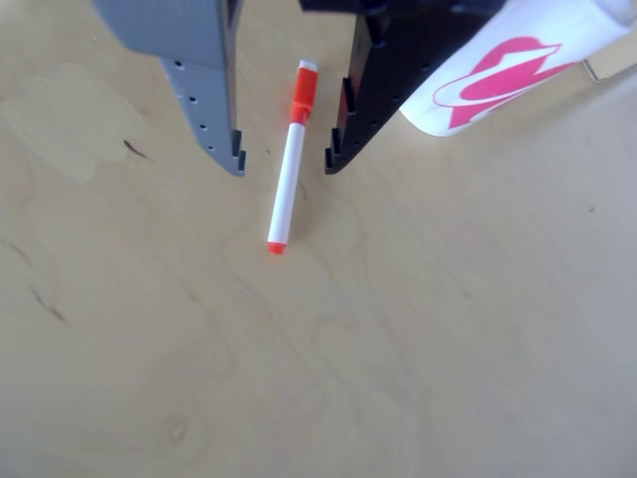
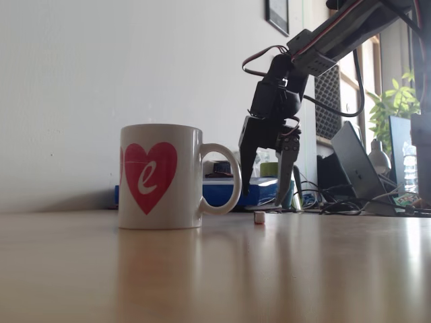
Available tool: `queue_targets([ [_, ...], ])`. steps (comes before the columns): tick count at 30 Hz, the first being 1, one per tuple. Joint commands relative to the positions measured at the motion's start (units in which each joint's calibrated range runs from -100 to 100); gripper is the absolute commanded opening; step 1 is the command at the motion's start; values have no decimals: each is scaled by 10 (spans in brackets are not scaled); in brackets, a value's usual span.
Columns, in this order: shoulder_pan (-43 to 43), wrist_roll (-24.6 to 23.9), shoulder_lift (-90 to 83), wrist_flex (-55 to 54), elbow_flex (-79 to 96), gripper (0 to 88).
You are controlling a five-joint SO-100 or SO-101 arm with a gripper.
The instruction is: Grab the pen and place it in the cup.
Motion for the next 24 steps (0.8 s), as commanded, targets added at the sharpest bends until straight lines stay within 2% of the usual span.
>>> queue_targets([
  [1,-14,1,-2,7,-1,210],
  [24,-19,4,48,12,-21,209],
])
